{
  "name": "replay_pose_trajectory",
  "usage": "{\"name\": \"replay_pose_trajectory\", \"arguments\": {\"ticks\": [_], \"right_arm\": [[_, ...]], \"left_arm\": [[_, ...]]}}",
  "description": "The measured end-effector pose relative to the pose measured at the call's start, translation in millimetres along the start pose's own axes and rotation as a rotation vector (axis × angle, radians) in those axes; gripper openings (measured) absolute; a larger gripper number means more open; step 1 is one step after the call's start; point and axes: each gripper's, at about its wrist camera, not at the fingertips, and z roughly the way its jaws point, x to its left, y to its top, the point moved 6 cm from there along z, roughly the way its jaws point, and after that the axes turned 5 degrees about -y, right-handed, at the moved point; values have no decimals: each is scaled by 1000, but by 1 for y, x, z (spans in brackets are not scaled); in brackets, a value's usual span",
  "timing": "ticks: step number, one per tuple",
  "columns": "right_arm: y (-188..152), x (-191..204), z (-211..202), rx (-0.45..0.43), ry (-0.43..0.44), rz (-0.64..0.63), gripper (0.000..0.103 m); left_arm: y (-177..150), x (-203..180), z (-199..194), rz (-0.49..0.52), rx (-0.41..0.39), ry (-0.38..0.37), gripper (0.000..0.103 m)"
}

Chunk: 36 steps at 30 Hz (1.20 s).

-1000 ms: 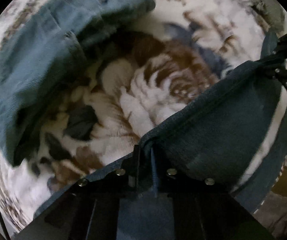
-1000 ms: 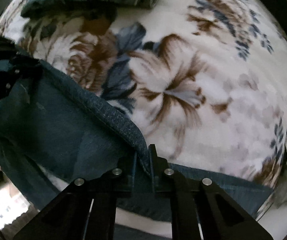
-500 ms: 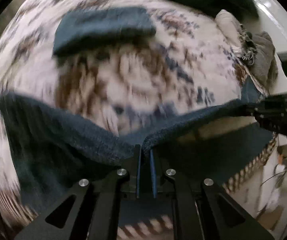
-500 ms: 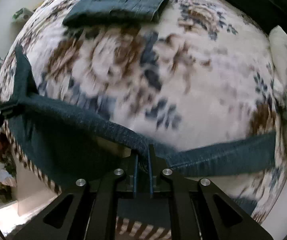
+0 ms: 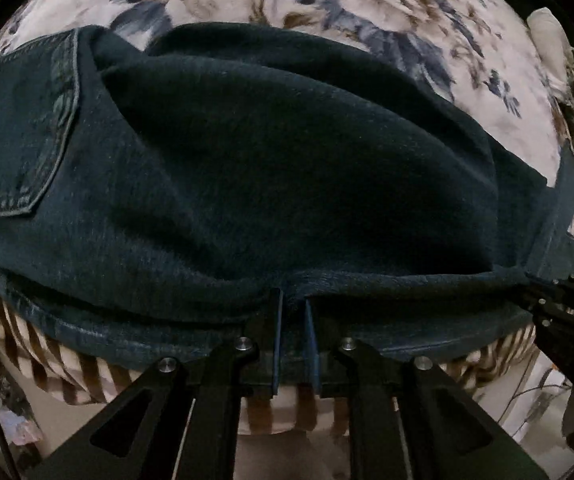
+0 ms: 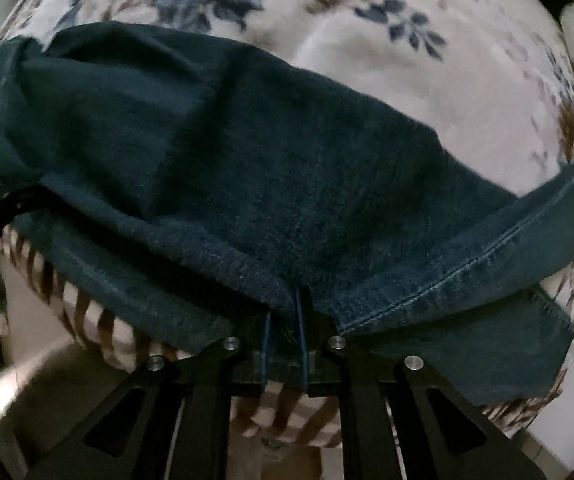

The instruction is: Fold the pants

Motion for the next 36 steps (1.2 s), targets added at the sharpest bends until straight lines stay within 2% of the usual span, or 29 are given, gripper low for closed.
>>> {"name": "replay_pose_trajectory", "arguments": {"ticks": [2, 3, 4, 5, 6, 7, 10, 14, 15, 17, 19, 22, 23, 26, 28, 29, 30, 31, 32, 34, 36], "right_arm": [[0, 0, 2, 12, -13, 25, 16], [1, 0, 1, 13, -18, 33, 25], [0, 1, -1, 16, -15, 47, 35], [-1, 2, -2, 22, -5, 64, 64], [-2, 3, -4, 29, 10, 82, 90], [-4, 5, -8, 31, 19, 98, 93], [-9, 6, -24, 16, 13, 143, 93], [-13, -9, -55, -29, 40, 238, 93], [-13, -19, -65, -52, 45, 284, 93], [-12, -56, -80, -94, 47, 417, 93], [-9, -105, -82, -102, 29, 553, 93], [5, -182, -64, -74, 29, 762, 93], [11, -195, -54, -68, 37, 810, 93], [32, -242, -17, -8, 60, 898, 92], [44, -257, 11, 51, 58, 882, 86], [46, -259, 21, 78, 40, 855, 71], [45, -260, 25, 95, 5, 829, 42], [41, -263, 23, 90, -38, 823, 30], [33, -267, 15, 50, -19, 853, 10], [9, -274, -4, -11, 45, 937, 10], [-31, -282, -27, -65, 54, 1026, 9]], "left_arm": [[-4, -4, -4, 4, -6, 9, 17], [-5, -5, -7, -3, -16, 4, 30], [-9, -7, -12, -11, -14, -9, 36], [-11, -8, -14, -16, -15, -10, 50], [-14, -9, -19, -15, -22, -2, 75], [-16, -11, -23, -2, -22, 10, 94], [-20, -16, -39, 51, -33, 70, 95], [-26, -17, -78, 69, -141, 123, 95], [-25, -20, -89, 74, -179, 160, 95], [-14, -27, -100, 77, -222, 190, 95], [12, -26, -101, 77, -236, 228, 95], [30, -39, -75, 71, -220, 274, 95], [35, -40, -68, 70, -221, 272, 95], [50, -58, -33, 102, -192, 329, 95], [54, -66, -20, 109, -163, 334, 96], [54, -70, -15, 113, -150, 327, 95], [55, -75, -12, 121, -145, 324, 95], [55, -79, -13, 130, -148, 323, 95], [55, -83, -14, 138, -152, 320, 95], [50, -92, -21, 151, -166, 305, 95], [45, -99, -24, 152, -165, 284, 95]]}}
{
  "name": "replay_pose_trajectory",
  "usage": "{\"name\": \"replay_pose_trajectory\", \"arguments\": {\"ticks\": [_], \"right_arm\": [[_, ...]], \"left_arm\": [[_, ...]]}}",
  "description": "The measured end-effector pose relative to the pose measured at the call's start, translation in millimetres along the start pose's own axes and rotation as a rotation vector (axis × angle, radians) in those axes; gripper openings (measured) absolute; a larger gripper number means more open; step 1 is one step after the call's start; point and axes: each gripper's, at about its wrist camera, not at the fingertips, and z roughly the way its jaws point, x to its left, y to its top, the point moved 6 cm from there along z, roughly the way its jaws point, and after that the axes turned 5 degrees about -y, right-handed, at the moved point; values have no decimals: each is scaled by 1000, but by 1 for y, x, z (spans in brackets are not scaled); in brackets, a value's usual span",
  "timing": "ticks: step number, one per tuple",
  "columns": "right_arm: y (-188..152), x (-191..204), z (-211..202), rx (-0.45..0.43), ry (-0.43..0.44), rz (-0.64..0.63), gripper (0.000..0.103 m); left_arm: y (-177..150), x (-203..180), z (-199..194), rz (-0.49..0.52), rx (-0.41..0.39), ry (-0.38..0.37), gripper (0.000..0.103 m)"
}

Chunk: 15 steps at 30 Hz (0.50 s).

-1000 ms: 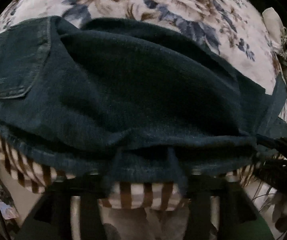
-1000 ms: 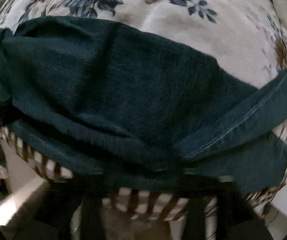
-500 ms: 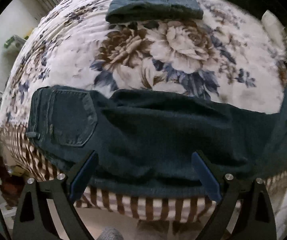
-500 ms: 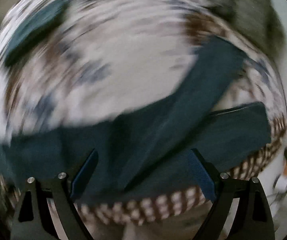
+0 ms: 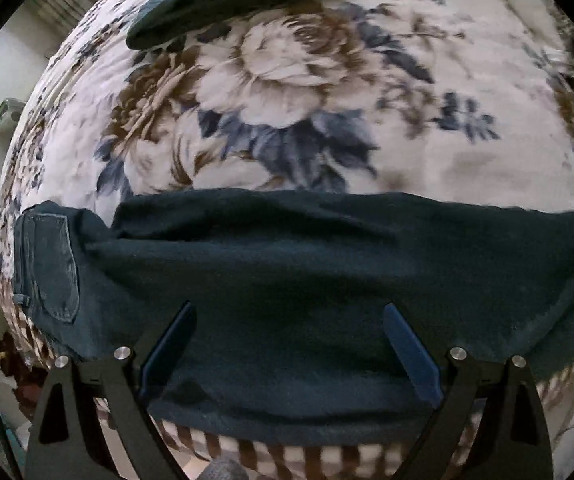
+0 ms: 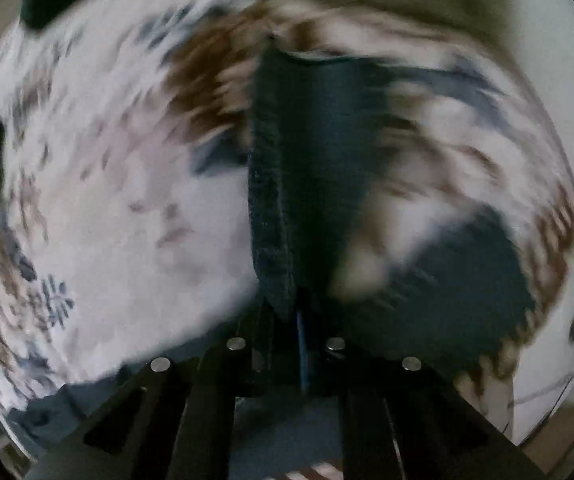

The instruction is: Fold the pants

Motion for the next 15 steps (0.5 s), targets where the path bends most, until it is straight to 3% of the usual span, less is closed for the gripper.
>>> {"name": "replay_pose_trajectory", "arguments": {"ticks": [2, 4, 5, 6, 8, 10, 14, 15], "right_arm": [[-19, -33, -7, 18, 39, 81, 9], [-44, -59, 5, 91, 86, 134, 11], [-55, -69, 16, 143, 151, 184, 18], [-62, -81, 23, 170, 204, 232, 37], [-72, -100, 31, 176, 305, 339, 57], [-65, -107, 35, 146, 407, 430, 58], [-51, -107, 53, 143, 465, 551, 57], [-45, -106, 58, 137, 459, 549, 47]], "left_arm": [[-8, -7, -4, -4, 9, -23, 95], [-14, -15, -5, 1, 17, -40, 95], [-18, -20, -3, 9, 29, -42, 96], [-22, -26, -3, 16, 38, -40, 96], [-28, -34, -2, 27, 45, -42, 96], [-31, -39, -1, 37, 47, -41, 95], [-33, -45, 2, 36, 53, -37, 96], [-34, -46, 3, 34, 54, -37, 95]]}}
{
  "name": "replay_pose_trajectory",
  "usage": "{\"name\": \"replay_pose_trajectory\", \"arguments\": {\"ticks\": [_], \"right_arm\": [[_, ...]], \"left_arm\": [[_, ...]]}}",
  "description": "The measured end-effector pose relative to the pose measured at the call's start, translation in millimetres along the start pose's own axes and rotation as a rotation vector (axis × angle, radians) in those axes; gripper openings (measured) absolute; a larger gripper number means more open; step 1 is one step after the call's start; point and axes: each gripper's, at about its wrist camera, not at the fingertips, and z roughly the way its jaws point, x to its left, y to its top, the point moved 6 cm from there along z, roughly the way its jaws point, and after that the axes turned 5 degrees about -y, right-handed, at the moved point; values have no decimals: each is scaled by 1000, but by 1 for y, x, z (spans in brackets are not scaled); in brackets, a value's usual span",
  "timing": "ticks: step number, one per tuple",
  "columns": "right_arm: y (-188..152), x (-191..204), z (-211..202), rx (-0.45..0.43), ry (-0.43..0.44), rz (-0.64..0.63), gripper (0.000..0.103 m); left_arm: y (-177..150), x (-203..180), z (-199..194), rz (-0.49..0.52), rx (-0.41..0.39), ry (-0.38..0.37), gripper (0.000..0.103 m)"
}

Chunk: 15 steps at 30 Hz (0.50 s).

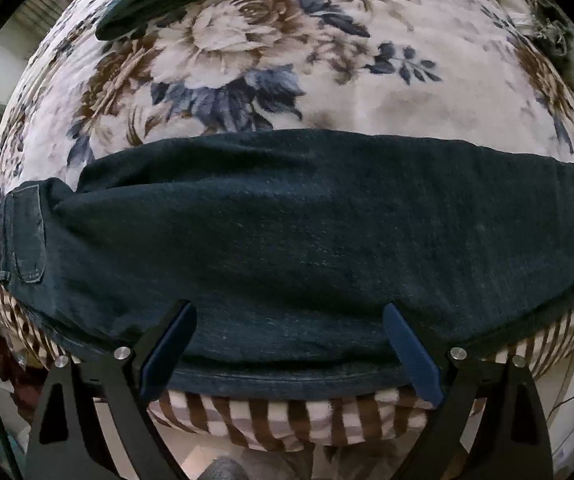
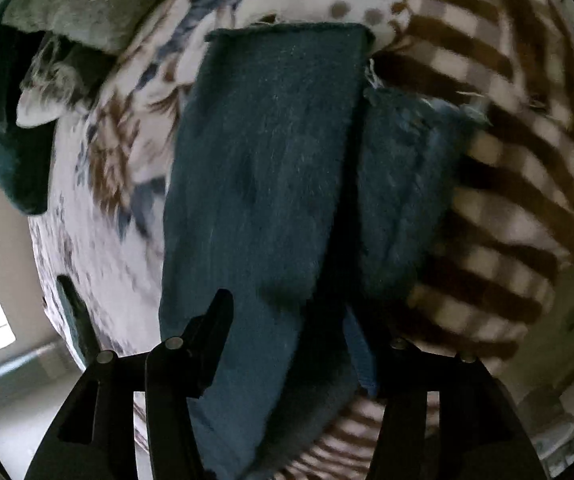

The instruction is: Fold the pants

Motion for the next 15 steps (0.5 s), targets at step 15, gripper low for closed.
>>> {"name": "replay_pose_trajectory", "arguments": {"ticks": [15], "right_arm": [[-2, -13, -4, 29, -253, -254, 36]], "left_arm": [[-20, 49, -20, -136, -48, -57, 96]]}}
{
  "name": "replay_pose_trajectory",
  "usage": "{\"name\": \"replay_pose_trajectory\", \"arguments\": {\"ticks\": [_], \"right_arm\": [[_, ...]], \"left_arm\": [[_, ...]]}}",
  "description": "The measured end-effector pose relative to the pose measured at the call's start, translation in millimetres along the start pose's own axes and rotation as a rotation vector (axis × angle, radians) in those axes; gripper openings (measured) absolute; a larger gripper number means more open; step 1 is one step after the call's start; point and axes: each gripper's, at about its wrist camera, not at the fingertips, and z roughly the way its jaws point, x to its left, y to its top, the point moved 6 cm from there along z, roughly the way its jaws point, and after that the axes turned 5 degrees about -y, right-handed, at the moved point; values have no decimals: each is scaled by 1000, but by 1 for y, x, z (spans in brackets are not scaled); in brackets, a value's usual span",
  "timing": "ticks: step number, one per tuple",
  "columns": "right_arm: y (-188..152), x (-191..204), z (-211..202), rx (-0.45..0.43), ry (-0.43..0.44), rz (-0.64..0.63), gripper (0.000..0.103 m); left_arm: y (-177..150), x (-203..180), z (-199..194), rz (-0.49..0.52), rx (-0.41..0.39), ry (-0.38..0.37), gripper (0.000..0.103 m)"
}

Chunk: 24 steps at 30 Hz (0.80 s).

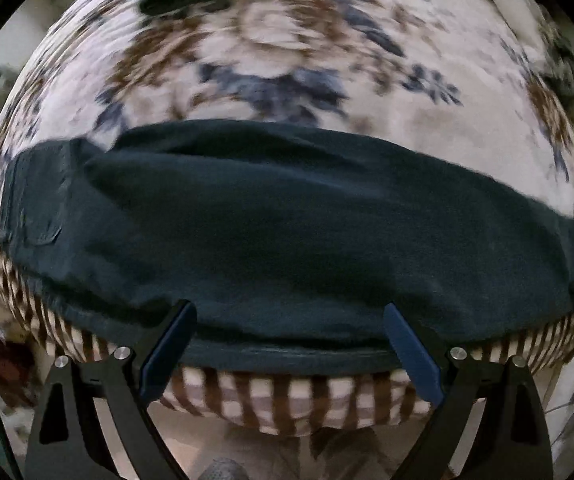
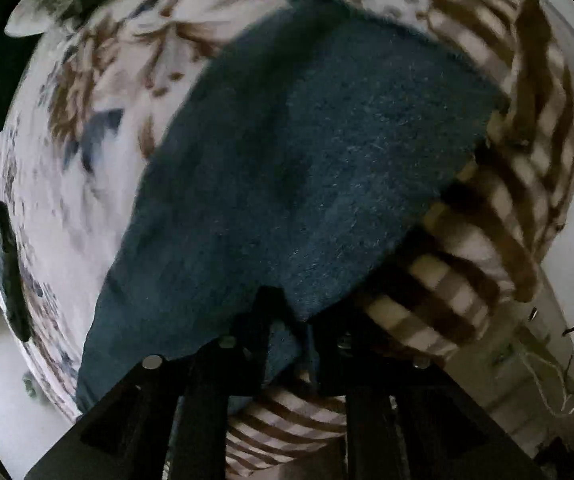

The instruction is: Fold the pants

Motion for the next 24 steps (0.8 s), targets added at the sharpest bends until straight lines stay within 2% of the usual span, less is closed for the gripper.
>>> {"name": "replay_pose_trajectory", "arguments": {"ticks": [1, 2, 3, 6, 8, 11, 12, 15, 20, 24], "right_arm": [[-6, 5, -8, -19, 8, -12, 47], [-16, 14, -16, -35, 20, -26, 64], [-28, 20, -24, -50, 27, -36, 67], [-72, 52, -27, -36, 36, -78, 67], [-112, 78, -23, 1, 92, -114, 67], [-177, 129, -5, 72, 147, -173, 67], [-197, 143, 3, 98, 173, -182, 67], [-254, 187, 33, 180, 240, -154, 67], [-294, 227, 75, 222, 315, -47, 66], [-300, 240, 95, 217, 317, -3, 66]], "left_arm": [[-1, 10, -4, -24, -12, -2, 96], [-2, 27, -9, -63, -26, -15, 95], [-4, 42, -14, -97, -33, -26, 96], [-8, 98, -29, -214, -59, -59, 96], [-13, 146, -41, -309, -79, -58, 95], [-16, 236, -53, -469, -105, -46, 95], [-17, 254, -53, -498, -111, -43, 95], [-16, 327, -47, -608, -117, -66, 95], [-4, 390, -26, -713, -133, -123, 94], [7, 404, 1, -765, -106, -206, 94]]}}
